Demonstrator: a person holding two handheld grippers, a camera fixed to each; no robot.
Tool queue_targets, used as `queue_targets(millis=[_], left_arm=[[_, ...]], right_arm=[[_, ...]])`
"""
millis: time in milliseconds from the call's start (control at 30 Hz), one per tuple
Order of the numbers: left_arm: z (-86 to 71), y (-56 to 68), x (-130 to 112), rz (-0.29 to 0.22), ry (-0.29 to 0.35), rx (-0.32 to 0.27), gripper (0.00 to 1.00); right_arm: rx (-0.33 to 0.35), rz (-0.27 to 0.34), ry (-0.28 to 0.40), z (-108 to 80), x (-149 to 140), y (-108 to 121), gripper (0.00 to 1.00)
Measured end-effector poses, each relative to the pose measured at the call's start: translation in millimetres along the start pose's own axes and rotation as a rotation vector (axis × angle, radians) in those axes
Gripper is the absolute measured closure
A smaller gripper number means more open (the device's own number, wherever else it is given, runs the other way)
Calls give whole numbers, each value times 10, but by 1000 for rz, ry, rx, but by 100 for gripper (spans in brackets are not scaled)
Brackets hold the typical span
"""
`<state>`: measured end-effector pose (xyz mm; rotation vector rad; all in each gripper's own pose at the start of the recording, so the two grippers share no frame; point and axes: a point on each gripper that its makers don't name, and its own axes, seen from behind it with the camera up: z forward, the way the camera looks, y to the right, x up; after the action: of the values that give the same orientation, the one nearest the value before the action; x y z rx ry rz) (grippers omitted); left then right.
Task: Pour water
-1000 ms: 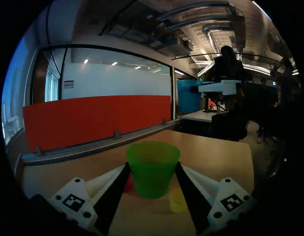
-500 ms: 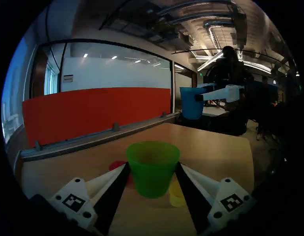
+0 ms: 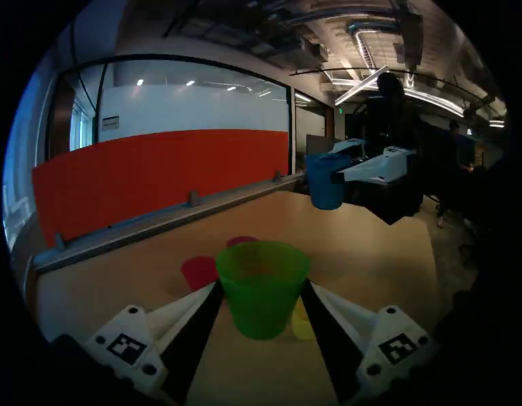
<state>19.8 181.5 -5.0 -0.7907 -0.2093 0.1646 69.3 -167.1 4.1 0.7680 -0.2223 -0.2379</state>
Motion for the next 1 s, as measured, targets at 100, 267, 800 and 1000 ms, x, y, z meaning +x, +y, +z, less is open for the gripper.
queue_targets(millis=[100,267,800,1000], left_arm=[[17,6,-70,4,-20,-7,18],[39,33,-213,9,-59,-20,18],[62,151,-652,60,-184,-59,18],[63,162,-750,63,-215,-69,18]], right_arm=[[6,2,-17,21,-117,3,10],[17,2,-47,60,-323,-22,10],[61,9,-153,210,-983,-186,10],[74,7,-179,232,-1134,-236,10]])
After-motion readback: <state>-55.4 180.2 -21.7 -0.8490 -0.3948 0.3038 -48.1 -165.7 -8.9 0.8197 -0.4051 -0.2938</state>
